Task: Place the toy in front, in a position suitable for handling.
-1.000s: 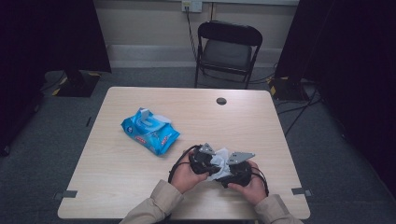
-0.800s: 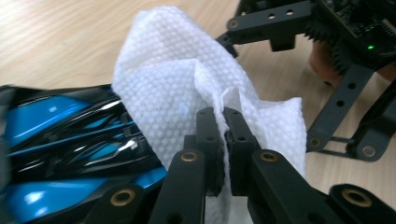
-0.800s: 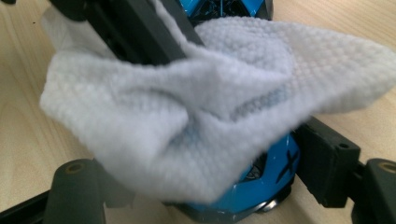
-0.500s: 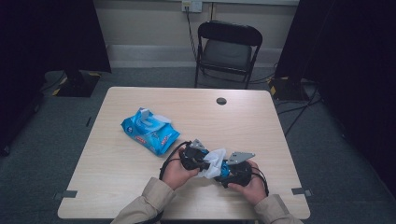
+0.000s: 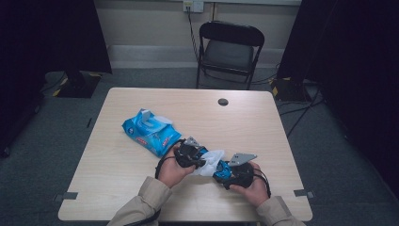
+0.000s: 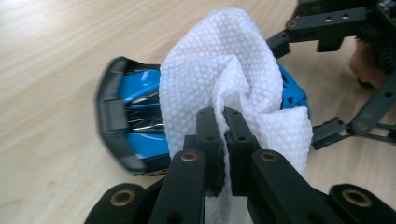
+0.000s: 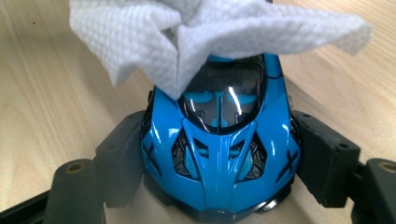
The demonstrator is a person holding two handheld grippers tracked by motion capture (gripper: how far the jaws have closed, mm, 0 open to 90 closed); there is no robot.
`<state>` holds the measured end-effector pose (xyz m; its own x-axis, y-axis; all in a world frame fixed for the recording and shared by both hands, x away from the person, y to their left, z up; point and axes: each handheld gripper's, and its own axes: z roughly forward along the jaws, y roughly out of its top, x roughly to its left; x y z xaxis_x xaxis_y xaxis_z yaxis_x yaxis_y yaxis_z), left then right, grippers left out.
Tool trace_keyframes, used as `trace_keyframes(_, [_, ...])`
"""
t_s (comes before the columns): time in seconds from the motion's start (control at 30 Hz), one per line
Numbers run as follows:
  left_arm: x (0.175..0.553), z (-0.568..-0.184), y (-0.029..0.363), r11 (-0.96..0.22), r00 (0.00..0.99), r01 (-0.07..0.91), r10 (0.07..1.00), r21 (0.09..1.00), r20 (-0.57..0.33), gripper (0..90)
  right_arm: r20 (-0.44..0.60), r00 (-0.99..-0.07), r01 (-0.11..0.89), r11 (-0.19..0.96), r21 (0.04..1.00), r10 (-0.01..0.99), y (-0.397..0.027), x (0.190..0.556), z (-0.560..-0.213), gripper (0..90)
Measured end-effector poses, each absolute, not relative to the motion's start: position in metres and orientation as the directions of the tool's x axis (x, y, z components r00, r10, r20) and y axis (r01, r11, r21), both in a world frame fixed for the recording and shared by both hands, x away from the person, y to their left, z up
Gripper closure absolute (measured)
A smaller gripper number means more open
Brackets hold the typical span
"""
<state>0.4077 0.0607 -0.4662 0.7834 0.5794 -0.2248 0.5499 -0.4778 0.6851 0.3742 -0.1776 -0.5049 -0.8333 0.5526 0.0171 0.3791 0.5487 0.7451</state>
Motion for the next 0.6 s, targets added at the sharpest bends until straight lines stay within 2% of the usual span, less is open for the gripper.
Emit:
trace_keyframes(0.1, [0.412, -0.467, 0.069, -0.451, 0.763, 0.573, 0.598, 0.684, -0.246, 86.6, 0.017, -0.833, 0.380, 0.548, 0.745, 0.553, -0.178, 0.374, -0.505, 25.3])
trace_keyframes(0.2, [0.413, -0.466, 0.075, -0.455, 0.757, 0.573, 0.613, 0.682, -0.228, 86.6, 0.018, -0.833, 0.380, 0.549, 0.745, 0.553, -0.178, 0.374, -0.505, 25.3])
trace_keyframes(0.43, [0.413, -0.465, 0.075, -0.469, 0.761, 0.566, 0.613, 0.678, -0.211, 86.6, 0.017, -0.833, 0.379, 0.549, 0.745, 0.553, -0.178, 0.374, -0.505, 25.3])
trace_keyframes(0.6, [0.414, -0.465, 0.079, -0.452, 0.754, 0.576, 0.615, 0.681, -0.231, 86.7, 0.018, -0.833, 0.380, 0.549, 0.745, 0.553, -0.178, 0.374, -0.505, 25.3])
